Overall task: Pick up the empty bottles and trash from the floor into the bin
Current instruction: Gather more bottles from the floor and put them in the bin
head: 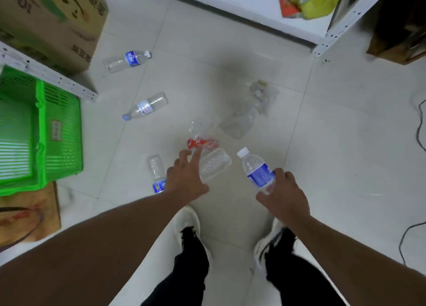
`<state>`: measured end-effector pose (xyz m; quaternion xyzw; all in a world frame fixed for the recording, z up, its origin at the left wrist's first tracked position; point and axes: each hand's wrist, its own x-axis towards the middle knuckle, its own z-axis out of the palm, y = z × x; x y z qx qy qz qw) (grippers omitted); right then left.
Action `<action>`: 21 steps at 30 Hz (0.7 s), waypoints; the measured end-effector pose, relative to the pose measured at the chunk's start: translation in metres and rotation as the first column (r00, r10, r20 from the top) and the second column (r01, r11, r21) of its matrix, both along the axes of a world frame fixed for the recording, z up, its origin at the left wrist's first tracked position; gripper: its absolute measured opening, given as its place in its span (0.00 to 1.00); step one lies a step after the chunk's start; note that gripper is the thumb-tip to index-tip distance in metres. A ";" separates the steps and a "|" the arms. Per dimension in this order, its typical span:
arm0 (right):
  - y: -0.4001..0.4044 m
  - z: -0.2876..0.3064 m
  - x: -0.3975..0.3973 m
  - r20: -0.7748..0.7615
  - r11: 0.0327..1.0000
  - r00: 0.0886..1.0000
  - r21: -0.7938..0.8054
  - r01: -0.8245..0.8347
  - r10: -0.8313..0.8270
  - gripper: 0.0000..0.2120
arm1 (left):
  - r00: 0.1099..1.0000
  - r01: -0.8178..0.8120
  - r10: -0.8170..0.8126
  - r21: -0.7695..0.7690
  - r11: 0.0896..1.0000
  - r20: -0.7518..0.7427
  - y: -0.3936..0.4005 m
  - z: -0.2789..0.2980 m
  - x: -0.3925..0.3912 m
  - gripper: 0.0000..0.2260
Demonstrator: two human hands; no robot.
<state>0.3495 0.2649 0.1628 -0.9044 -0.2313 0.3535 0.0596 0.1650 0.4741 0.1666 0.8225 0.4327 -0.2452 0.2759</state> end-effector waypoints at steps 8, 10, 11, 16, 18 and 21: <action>0.069 -0.196 0.078 0.055 0.960 0.984 0.217 -0.178 0.170 0.28 | 1.000 0.009 -0.009 0.011 1.000 -0.027 0.028 -0.211 0.065 0.66; 0.103 -0.240 0.099 0.060 0.913 0.944 0.241 -0.330 0.326 0.29 | 0.997 -0.039 0.039 0.007 0.999 -0.063 0.033 -0.257 0.067 0.65; 0.122 -0.259 0.109 0.067 0.880 0.909 0.230 -0.416 0.412 0.29 | 0.996 -0.057 0.059 0.031 0.998 -0.064 0.034 -0.274 0.066 0.63; 0.172 -0.308 0.129 0.019 0.808 0.816 0.133 -0.574 0.577 0.24 | 0.992 -0.123 0.123 0.187 0.975 0.014 0.030 -0.302 0.040 0.37; 0.162 -0.296 0.128 0.017 0.808 0.813 0.105 -0.580 0.582 0.21 | 0.985 -0.170 0.174 0.171 0.971 -0.008 0.026 -0.284 0.024 0.33; 0.133 -0.251 0.126 0.042 0.793 0.795 0.059 -0.606 0.605 0.26 | 0.975 -0.218 0.223 0.168 0.961 -0.012 0.020 -0.238 0.001 0.33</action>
